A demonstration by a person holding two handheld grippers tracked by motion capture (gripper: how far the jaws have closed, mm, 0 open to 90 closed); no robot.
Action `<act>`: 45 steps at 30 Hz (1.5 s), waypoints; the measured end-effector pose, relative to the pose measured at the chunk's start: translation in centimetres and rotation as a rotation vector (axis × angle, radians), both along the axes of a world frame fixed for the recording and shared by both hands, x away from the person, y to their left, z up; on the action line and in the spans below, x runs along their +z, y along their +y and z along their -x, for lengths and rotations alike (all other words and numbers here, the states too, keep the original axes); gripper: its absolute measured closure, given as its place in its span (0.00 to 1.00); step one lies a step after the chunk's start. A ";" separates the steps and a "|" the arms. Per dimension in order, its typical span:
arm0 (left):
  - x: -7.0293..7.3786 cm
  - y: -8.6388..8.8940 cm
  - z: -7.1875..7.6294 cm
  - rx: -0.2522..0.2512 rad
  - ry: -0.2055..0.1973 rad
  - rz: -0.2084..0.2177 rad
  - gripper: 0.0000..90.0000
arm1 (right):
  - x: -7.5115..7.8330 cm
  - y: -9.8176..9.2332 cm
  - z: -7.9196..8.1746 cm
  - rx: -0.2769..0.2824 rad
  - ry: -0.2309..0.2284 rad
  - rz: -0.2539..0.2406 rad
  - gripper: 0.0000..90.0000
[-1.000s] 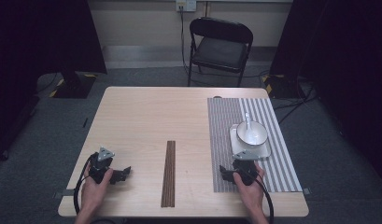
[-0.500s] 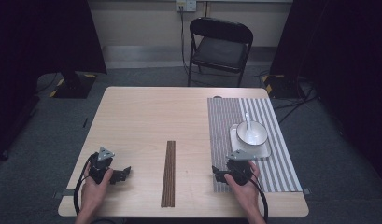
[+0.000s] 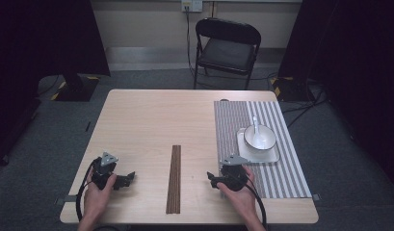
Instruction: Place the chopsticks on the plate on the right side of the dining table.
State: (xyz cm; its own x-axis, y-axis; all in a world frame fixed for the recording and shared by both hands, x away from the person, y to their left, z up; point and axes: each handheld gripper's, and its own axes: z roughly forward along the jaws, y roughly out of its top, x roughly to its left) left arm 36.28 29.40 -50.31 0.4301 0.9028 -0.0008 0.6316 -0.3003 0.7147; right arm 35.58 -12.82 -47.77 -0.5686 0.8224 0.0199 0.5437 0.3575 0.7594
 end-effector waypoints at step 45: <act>0.0 0.0 0.0 0.000 0.001 0.000 0.00 | -1.1 9.8 -1.1 0.183 0.109 0.039 0.35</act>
